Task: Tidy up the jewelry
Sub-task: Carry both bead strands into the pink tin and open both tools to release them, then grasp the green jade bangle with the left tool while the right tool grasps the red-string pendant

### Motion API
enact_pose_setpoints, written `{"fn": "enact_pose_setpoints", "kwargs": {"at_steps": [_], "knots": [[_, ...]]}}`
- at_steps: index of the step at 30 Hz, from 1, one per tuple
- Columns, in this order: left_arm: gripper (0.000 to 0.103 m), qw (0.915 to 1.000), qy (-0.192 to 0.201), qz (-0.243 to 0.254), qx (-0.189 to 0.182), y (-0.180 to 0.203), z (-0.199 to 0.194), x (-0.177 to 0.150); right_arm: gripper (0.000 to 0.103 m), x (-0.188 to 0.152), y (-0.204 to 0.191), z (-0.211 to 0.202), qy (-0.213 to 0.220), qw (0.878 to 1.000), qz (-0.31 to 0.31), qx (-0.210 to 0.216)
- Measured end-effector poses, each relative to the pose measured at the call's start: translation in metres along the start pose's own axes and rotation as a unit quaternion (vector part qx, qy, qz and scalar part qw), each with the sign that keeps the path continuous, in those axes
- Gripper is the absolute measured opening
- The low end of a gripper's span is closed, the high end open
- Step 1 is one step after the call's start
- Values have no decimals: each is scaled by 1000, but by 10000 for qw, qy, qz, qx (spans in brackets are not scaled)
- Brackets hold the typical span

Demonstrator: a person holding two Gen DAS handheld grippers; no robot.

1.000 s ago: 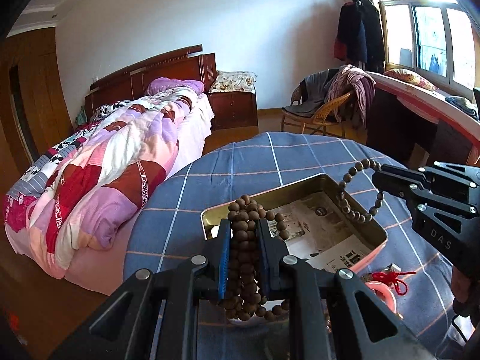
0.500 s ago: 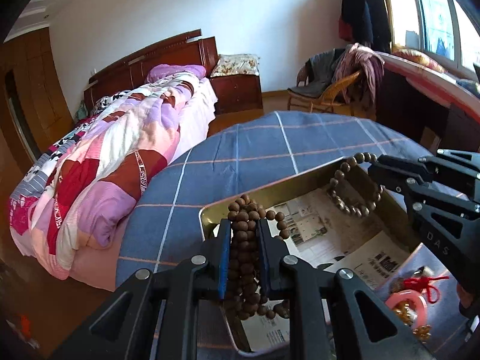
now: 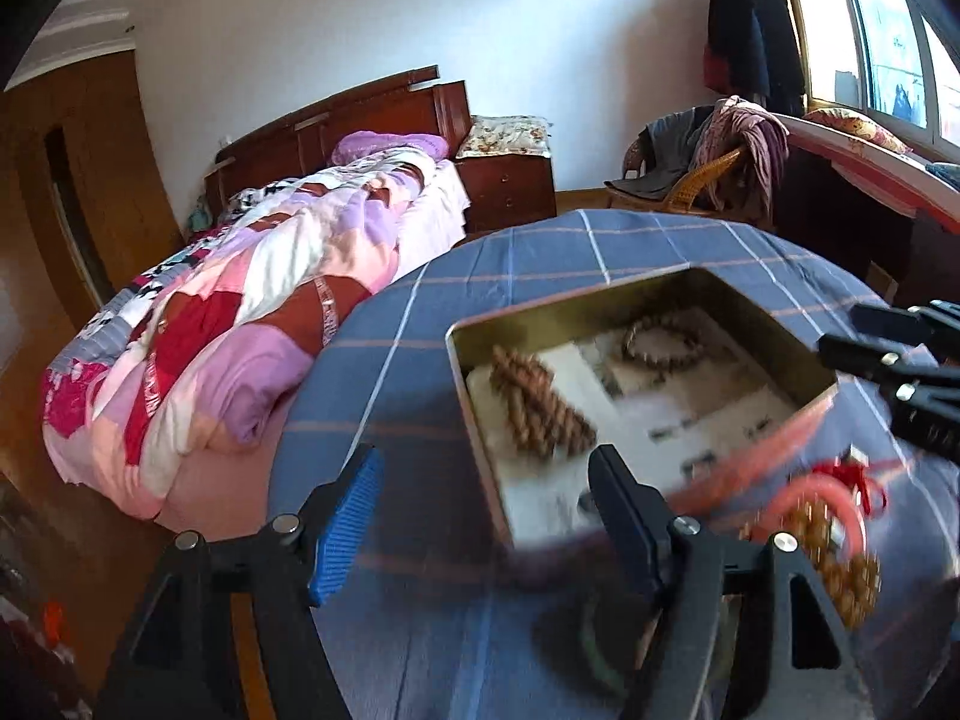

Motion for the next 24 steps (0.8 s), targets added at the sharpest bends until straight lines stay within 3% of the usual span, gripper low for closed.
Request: {"fn": "enact_pose_setpoints", "kwargs": {"at_steps": [5, 7, 12, 15, 21, 23, 24], "knots": [[71, 9998, -12, -160, 118, -4, -15, -17, 52, -15, 6, -12, -26, 9999, -16, -117], [71, 9999, -40, -155, 19, 0, -16, -20, 57, -22, 7, -16, 7, 9998, -10, -182], [71, 9998, -134, -117, -131, 7, -16, -29, 57, -28, 6, -14, 1, 9997, -67, -242], [59, 9995, -217, -75, -213, 12, -13, -34, 57, -32, 2, -11, -30, 9997, -113, -207], [48, 9971, -568, -10, -500, 23, 2, -47, 58, -37, 2, -9, -77, 9997, -135, -205], [25, 9959, -674, 8, -611, 26, 8, -52, 58, -38, 3, -8, -106, 9997, -105, -198], [8, 9950, -722, -24, -692, 26, 10, -54, 58, -39, 4, -8, -105, 9997, -94, -195]]}}
Point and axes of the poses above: each gripper's, at about its wrist camera, not at the fingertips, and z roughly the way its jaws point, y to its right, x to its top, the point moved 2 cm from there along z, roughly the way its jaws point, and after that the axes turned 4 degrees about x, right-handed, at the moved point
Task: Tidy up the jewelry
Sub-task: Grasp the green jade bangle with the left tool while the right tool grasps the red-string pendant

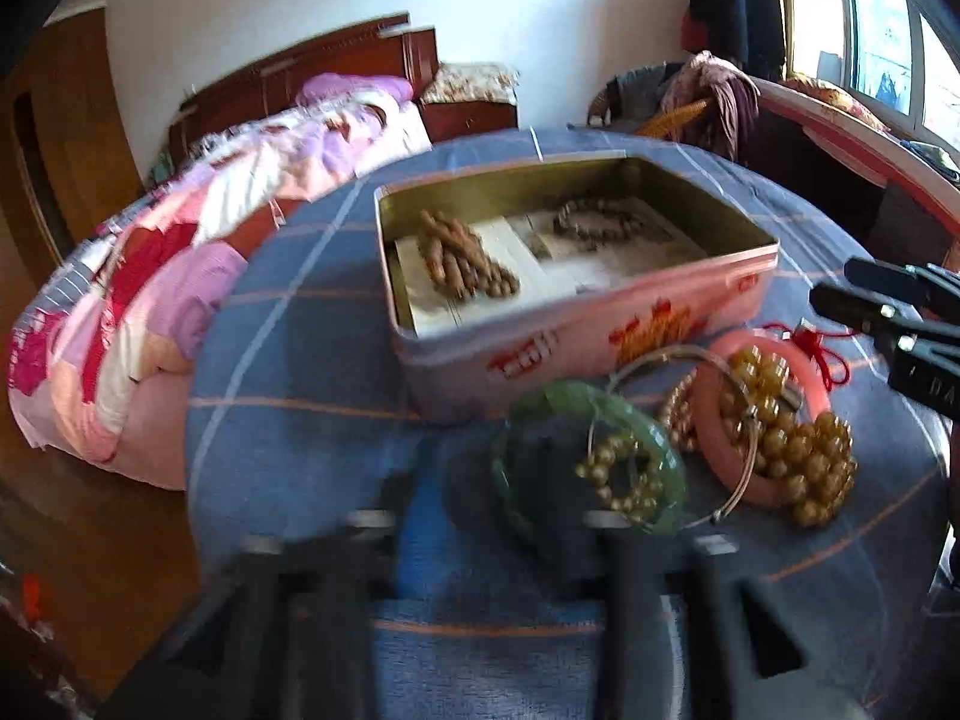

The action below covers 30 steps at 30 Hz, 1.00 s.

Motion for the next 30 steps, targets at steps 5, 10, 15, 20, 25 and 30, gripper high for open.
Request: {"fn": "enact_pose_setpoints", "kwargs": {"at_steps": [5, 10, 15, 20, 25, 30], "knots": [[6, 9995, 230, -104, -170, -5, -13, 6, 58, -1, 2, 1, -36, 10000, 61, 44], [6, 9984, 516, -110, -187, -7, -33, 17, 58, -1, 6, 1, -55, 9998, 150, 99], [6, 9975, 673, -175, -135, -16, -42, 24, 58, -3, 5, 2, -172, 9997, 118, 129], [6, 9978, 611, -198, -152, -17, -39, 21, 57, -6, -2, 5, -306, 9991, -73, 294], [6, 9980, 583, -166, -187, -14, -37, 19, 48, -11, -11, 10, -569, 9967, -338, 475], [6, 9980, 583, -173, -188, -14, -37, 19, 43, -13, -15, 9, -564, 9958, -457, 566]]}}
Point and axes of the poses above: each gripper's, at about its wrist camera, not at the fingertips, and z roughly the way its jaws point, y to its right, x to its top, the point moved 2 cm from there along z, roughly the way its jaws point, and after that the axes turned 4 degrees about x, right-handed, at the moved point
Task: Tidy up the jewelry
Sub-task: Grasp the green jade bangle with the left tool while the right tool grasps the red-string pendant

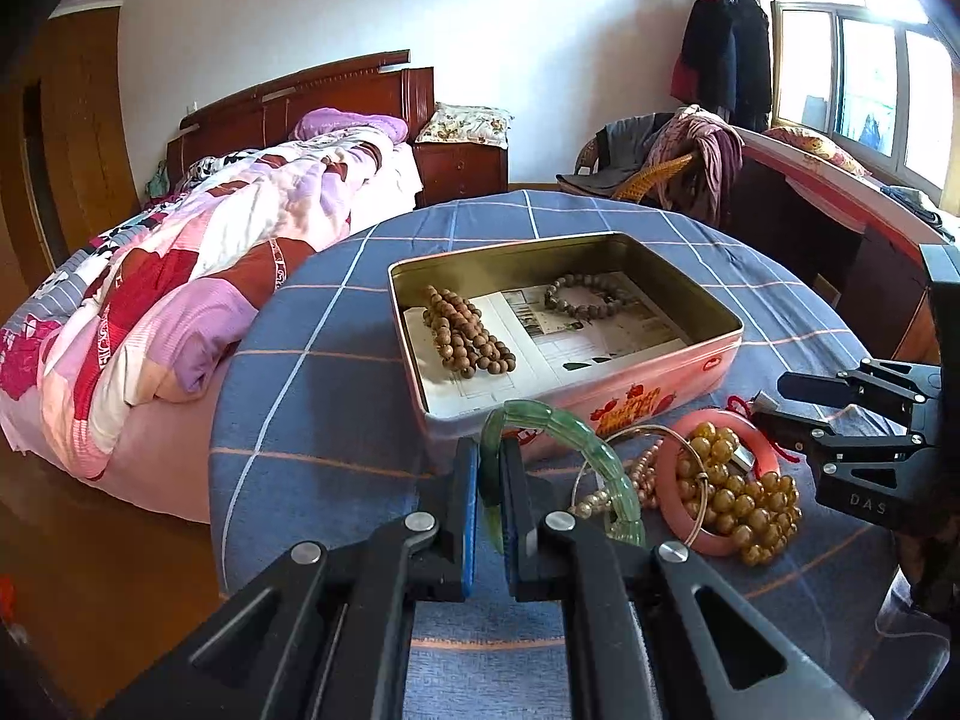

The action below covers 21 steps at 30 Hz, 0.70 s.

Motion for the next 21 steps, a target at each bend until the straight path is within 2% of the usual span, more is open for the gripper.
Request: {"fn": "enact_pose_setpoints", "kwargs": {"at_steps": [13, 17, 20, 21], "knots": [[6, 9999, -89, 63, -62, 5, 4, -4, 43, 5, 8, 4, -130, 9991, 324, 259], [6, 10000, -50, 47, -33, 3, 2, -3, 43, 7, 10, -7, 153, 9991, 386, 57], [6, 10000, -59, 29, -27, 2, 3, -3, 35, 14, 5, -20, 482, 9982, 354, 48], [6, 10000, -78, 34, -32, 2, 4, -4, 29, 15, 3, -20, 465, 9984, 310, 56]]}}
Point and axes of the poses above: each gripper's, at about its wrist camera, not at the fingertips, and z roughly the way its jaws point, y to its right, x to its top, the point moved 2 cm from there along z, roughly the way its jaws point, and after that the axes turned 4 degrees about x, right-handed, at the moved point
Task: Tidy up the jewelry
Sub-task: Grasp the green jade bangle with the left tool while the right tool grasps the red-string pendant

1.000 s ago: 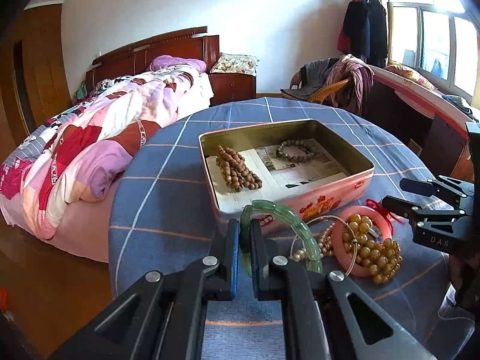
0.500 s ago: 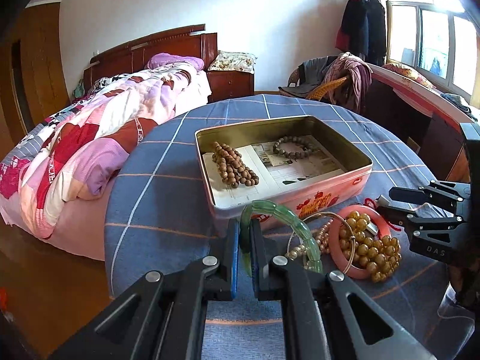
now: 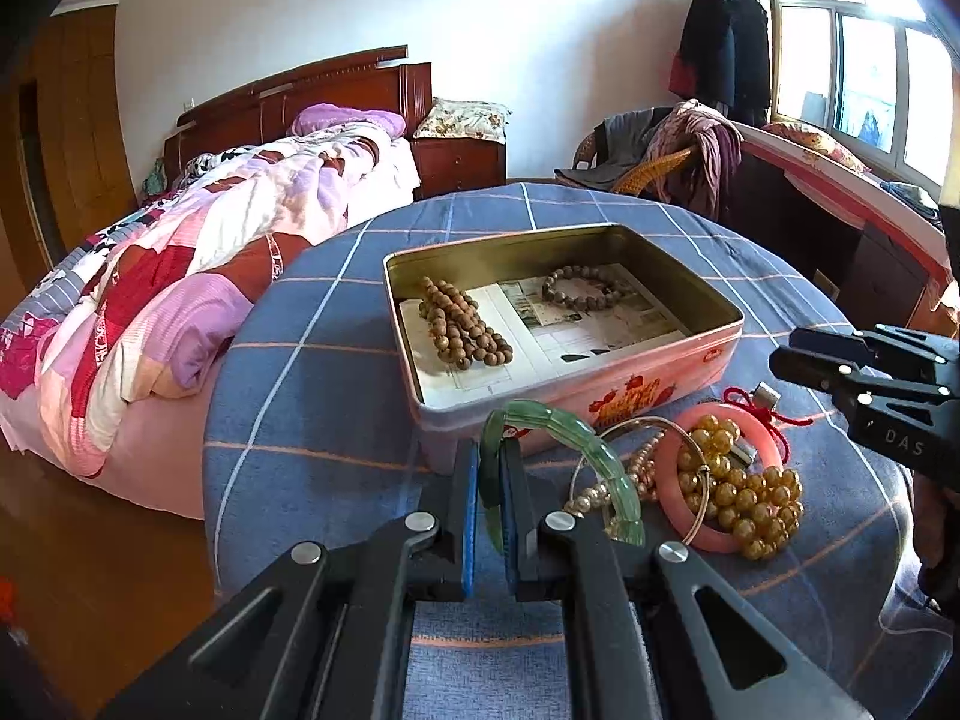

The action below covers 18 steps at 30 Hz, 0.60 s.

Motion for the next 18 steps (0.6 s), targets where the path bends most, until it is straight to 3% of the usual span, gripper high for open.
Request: {"fn": "enact_pose_setpoints", "kwargs": {"at_steps": [2, 10, 18], "knots": [[6, 10000, -40, 22, -12, 2, 2, -2, 23, 0, -6, 6, -94, 9999, -114, 11], [6, 9999, -121, 40, -38, 3, 8, -4, 23, -2, -18, 26, -388, 9984, -338, 215], [6, 9999, -127, 34, -54, 3, 8, -3, 15, -8, -30, 29, -584, 9948, -803, 224]]}}
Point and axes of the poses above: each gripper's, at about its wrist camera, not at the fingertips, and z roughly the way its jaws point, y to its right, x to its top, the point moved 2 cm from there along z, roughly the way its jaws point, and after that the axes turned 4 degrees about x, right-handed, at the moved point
